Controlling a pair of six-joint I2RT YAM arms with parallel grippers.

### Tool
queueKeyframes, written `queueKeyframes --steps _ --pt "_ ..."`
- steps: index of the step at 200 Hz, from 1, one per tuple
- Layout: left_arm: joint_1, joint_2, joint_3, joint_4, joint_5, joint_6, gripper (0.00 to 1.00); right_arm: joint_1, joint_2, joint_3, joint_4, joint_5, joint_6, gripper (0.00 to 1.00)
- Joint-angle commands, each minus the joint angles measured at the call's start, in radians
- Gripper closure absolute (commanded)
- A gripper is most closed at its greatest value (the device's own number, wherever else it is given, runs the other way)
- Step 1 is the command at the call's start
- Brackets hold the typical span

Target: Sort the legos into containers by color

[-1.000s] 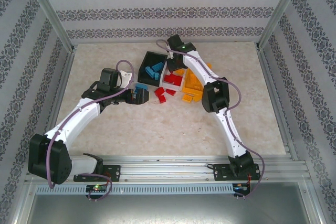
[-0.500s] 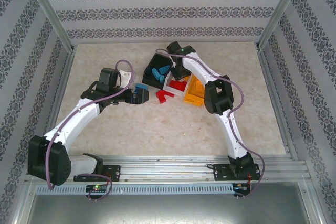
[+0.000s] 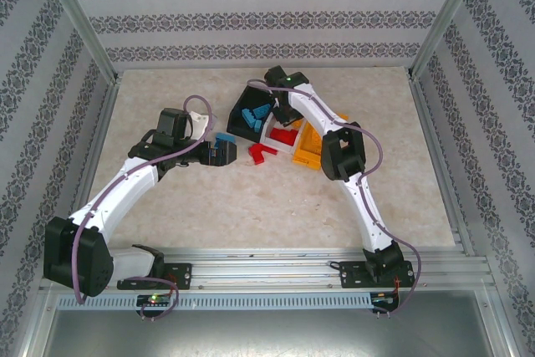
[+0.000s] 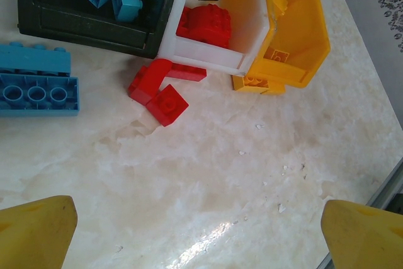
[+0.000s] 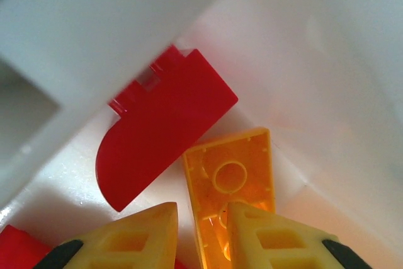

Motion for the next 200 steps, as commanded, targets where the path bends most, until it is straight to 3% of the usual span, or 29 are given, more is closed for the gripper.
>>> queueKeyframes --steps 1,15,43,150,200 --pt "-0.004 -0.021 0.025 -0.002 0.011 -0.004 0.00 -0.005 0.059 0.035 -0.039 -0.036 -0.006 0.73" --pt "-0.005 -0.021 0.024 -0.003 0.010 -0.004 0.00 -0.005 0.076 0.058 -0.056 -0.035 -0.005 0.78" --pt "-0.005 -0.020 0.025 -0.002 0.009 -0.004 0.00 0.003 0.055 0.040 -0.041 -0.008 -0.007 1.00" --pt "-0.005 -0.024 0.028 -0.011 -0.006 0.007 0.00 0.024 -0.267 -0.175 0.195 -0.016 0.045 1.00" --pt "-0.004 -0.022 0.028 -0.008 0.000 0.002 0.00 0.024 -0.367 -0.253 0.186 0.006 0.083 1.00"
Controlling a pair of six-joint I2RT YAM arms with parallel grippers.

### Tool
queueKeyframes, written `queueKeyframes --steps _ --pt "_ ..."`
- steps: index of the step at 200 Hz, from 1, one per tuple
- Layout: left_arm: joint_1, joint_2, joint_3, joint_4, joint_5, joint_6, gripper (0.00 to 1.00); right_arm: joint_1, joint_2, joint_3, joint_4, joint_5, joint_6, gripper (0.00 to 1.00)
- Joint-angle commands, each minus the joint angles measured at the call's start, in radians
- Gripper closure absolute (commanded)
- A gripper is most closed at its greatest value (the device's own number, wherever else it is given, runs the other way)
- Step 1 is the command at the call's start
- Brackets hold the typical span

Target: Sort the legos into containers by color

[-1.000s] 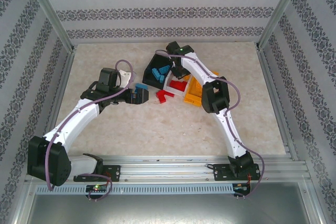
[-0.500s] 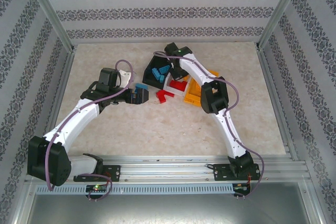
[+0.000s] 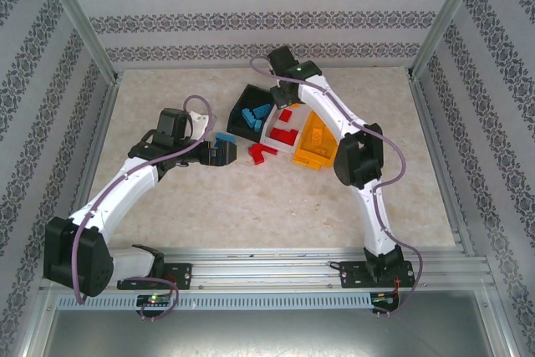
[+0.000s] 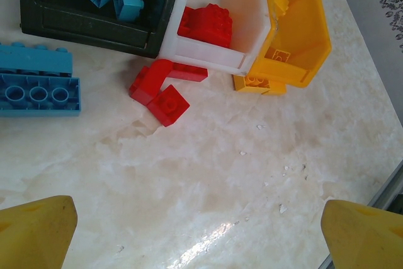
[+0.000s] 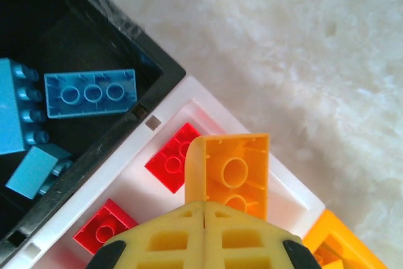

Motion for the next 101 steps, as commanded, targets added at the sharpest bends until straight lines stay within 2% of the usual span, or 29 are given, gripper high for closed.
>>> queueKeyframes --steps 1,43,70,89,101 --pt "-0.005 -0.022 0.029 -0.008 0.004 0.002 0.00 0.010 -0.076 -0.075 0.001 0.022 0.046 1.00" --pt "-0.005 -0.021 0.029 -0.005 0.007 -0.004 0.00 -0.009 -0.359 -0.476 0.108 0.070 0.122 1.00" --pt "-0.005 -0.023 0.026 0.001 0.016 -0.009 0.00 -0.048 -0.429 -0.659 0.182 0.020 0.115 1.00" --pt "-0.005 -0.020 0.021 0.008 0.024 -0.015 0.00 -0.050 -0.428 -0.687 0.190 0.015 0.095 0.68" --pt "-0.005 -0.010 0.021 0.009 0.032 -0.017 0.00 -0.033 -0.446 -0.701 0.193 0.032 0.092 0.54"
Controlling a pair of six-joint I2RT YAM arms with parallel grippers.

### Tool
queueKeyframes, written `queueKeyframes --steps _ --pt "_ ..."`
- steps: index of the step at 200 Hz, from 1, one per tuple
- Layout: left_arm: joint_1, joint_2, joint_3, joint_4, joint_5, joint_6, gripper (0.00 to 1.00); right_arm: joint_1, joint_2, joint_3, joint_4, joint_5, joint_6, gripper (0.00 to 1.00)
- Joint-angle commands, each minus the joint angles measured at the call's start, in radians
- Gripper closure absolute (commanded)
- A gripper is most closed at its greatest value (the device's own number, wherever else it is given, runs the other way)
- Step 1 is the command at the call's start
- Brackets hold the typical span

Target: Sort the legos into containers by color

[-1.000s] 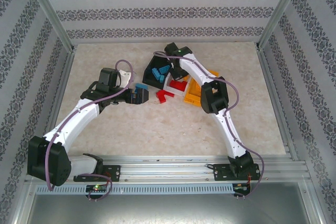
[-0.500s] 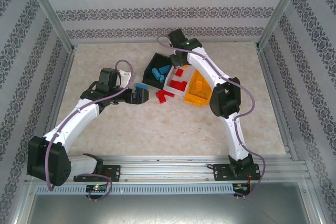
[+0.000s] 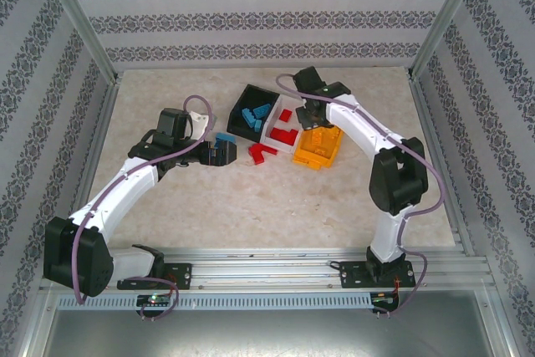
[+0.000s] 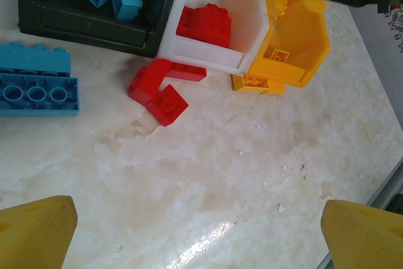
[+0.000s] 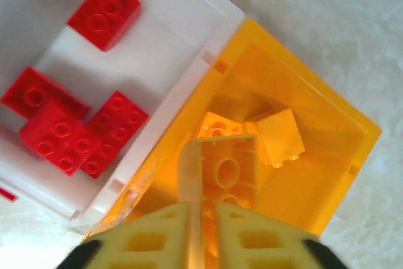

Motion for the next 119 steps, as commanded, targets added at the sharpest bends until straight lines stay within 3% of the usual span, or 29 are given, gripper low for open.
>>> queueKeyframes --steps 1,14,42,79,119 --pt "-0.005 -0.010 0.021 0.008 0.029 -0.015 0.00 0.017 -0.026 -0.042 0.049 0.010 -0.003 0.52" --pt "-0.007 0.003 0.026 -0.001 0.034 -0.013 0.00 0.051 -0.056 -0.074 0.064 0.028 0.002 0.47" --pt "-0.006 0.016 0.031 -0.013 0.026 -0.010 0.00 0.110 -0.119 -0.158 0.070 0.061 0.074 0.45" --pt "-0.008 0.039 0.037 -0.030 0.022 -0.010 0.00 0.211 -0.204 -0.351 0.269 -0.139 0.290 0.43" --pt "-0.007 0.009 0.041 -0.060 -0.075 -0.006 0.00 0.285 -0.083 -0.297 0.342 -0.233 0.427 0.35"
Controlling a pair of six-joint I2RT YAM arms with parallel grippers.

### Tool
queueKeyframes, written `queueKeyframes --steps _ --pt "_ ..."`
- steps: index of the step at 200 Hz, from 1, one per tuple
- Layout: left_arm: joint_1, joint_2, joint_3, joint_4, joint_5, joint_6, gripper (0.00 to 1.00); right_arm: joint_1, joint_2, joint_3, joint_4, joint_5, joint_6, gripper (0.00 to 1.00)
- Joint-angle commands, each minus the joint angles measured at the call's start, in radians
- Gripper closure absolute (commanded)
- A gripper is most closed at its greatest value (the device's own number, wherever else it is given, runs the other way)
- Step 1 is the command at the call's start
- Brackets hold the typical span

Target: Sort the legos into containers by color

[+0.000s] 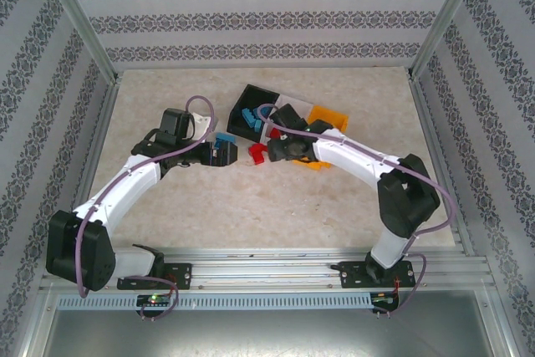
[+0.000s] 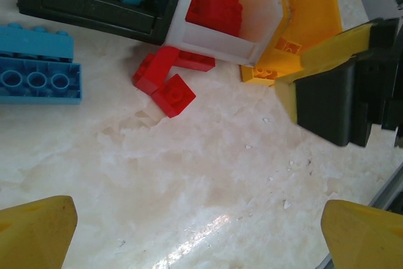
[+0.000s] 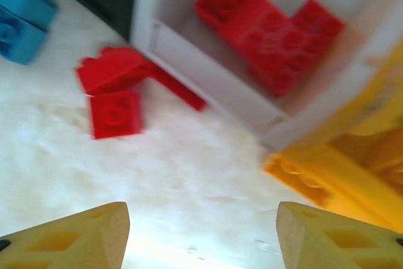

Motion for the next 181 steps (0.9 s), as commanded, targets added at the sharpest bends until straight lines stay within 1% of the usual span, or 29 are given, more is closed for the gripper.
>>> queueKeyframes --steps 1,22,49,82,108,129,158,171,181 --pt "-0.007 -0.029 0.035 -0.044 -0.069 -0.003 0.00 0.034 0.088 0.052 0.074 -0.079 0.118 0.35" --pt "-0.008 -0.063 0.024 -0.045 -0.115 0.000 0.00 0.054 0.177 0.116 0.060 -0.069 0.090 0.33" --pt "-0.007 -0.077 0.023 -0.047 -0.132 0.004 0.00 0.056 0.266 0.177 0.029 -0.076 0.039 0.32" --pt "-0.006 -0.080 0.025 -0.046 -0.130 0.007 0.00 0.057 0.338 0.242 -0.027 -0.027 -0.013 0.32" --pt "-0.006 -0.078 0.027 -0.047 -0.127 0.009 0.00 0.058 0.386 0.276 -0.025 -0.046 -0.026 0.33" --pt "-0.006 -0.078 0.027 -0.047 -0.125 0.010 0.00 0.059 0.431 0.318 -0.029 -0.029 -0.037 0.35" --pt "-0.004 -0.075 0.030 -0.048 -0.123 0.012 0.00 0.059 0.498 0.396 -0.062 -0.005 -0.067 0.41" --pt "-0.005 -0.075 0.030 -0.049 -0.124 0.012 0.00 0.060 0.509 0.411 -0.067 0.014 -0.075 0.49" --pt "-0.004 -0.076 0.029 -0.047 -0.123 0.012 0.00 0.059 0.501 0.402 -0.061 0.023 -0.074 0.60"
